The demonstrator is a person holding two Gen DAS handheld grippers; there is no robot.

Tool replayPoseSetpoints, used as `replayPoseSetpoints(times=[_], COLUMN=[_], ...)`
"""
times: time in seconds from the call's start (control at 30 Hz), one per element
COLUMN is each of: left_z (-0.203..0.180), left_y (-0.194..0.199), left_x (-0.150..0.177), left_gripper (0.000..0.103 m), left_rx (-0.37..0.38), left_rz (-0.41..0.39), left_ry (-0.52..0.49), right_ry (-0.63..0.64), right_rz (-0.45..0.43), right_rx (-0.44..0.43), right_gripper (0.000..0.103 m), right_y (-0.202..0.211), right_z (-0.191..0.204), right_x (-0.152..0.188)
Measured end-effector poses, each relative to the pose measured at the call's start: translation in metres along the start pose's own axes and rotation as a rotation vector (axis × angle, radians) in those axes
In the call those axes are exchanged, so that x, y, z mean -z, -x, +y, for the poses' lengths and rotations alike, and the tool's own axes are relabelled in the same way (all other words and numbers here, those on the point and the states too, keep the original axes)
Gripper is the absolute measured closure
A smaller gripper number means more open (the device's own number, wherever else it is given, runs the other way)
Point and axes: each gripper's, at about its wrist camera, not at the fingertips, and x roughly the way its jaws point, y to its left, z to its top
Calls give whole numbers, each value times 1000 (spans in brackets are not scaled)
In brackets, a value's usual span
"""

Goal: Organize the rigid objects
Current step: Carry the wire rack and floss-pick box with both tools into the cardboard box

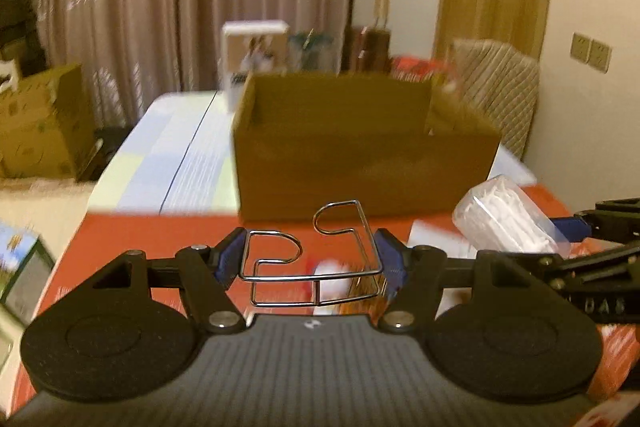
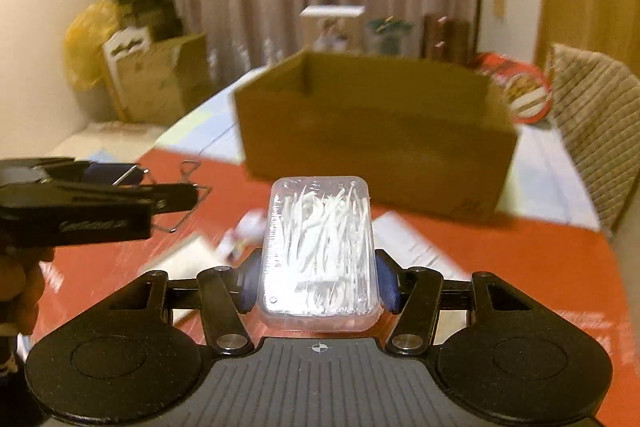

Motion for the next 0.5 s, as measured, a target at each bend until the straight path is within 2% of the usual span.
replayPoseSetpoints(times=[0.2, 0.3, 0.5], left_z=[-11, -15, -8], left_y=[-36, -63, -111], left_x=[-75, -102, -110], left_gripper=[38, 38, 38], left_rx=[21, 41, 59], left_rz=[-82, -106, -92], left_ry=[-51, -62, -64], right_ry=[-46, -54, -68], right_rz=[-72, -92, -74], right_rx=[57, 80, 108], right_gripper=[49, 49, 49], right_y=[-12, -25, -66], right_z=[-41, -57, -80], right_x=[-69, -97, -125])
